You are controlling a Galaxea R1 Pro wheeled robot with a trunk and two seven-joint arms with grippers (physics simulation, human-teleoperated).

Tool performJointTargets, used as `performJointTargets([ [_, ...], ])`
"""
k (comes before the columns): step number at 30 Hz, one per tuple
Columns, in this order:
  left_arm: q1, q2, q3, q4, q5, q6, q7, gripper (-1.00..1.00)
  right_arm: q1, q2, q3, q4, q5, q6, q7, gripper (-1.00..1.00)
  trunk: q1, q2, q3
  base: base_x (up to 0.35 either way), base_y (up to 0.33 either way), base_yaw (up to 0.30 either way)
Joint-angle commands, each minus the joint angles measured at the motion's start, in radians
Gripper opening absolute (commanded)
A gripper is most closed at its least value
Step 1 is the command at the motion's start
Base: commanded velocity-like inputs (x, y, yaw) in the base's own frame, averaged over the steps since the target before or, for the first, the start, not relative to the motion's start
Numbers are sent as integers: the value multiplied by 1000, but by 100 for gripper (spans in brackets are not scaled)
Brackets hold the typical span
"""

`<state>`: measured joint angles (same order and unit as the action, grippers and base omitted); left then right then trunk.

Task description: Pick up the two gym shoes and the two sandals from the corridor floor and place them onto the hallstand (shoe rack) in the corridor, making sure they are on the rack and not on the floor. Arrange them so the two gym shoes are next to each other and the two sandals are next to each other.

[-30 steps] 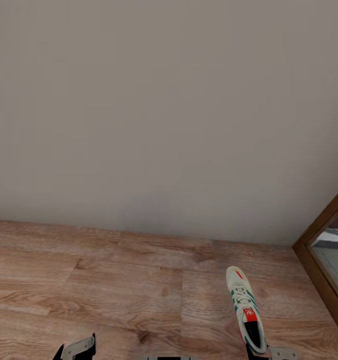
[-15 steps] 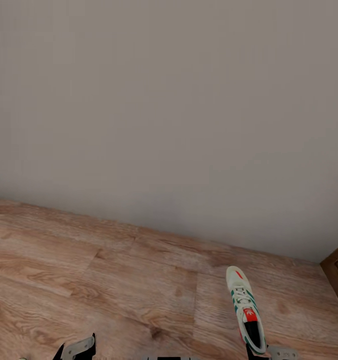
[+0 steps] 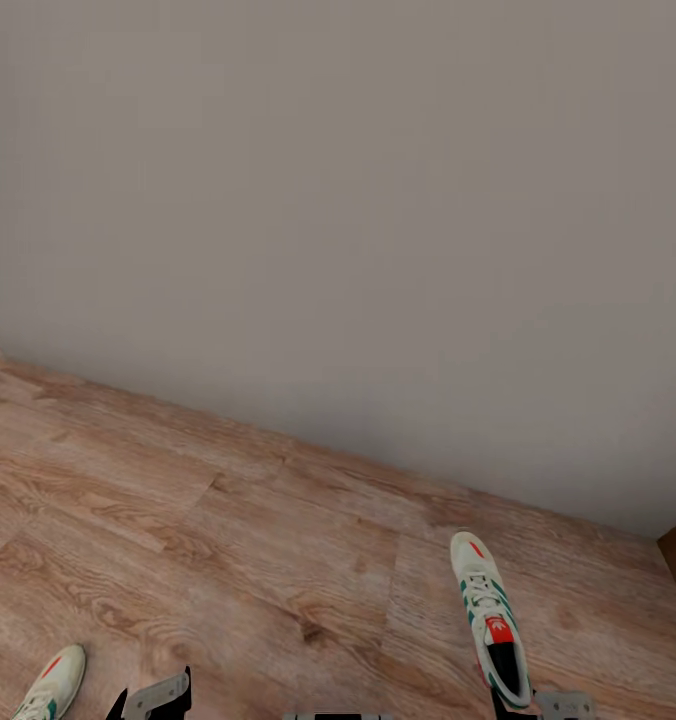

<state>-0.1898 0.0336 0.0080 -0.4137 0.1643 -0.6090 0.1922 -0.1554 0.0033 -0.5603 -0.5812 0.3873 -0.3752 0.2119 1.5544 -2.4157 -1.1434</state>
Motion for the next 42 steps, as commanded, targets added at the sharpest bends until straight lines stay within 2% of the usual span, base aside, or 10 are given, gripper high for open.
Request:
performJointTargets([
  [1,0,0,-2,0,4,-3,1,100,-1,-1,-7,0,9,-48,11,-100,0,0,-1,-5,-3,1],
  [14,0,1,0,0,6,-3,1,100,-1,1,-7,1,7,-58,9,-100,0,0,-1,-1,0,39],
  [42,0,2,1,1,6,-3,1,100,-1,1,-9,32,3,-60,6,-100,0,0,-1,0,0,273],
])
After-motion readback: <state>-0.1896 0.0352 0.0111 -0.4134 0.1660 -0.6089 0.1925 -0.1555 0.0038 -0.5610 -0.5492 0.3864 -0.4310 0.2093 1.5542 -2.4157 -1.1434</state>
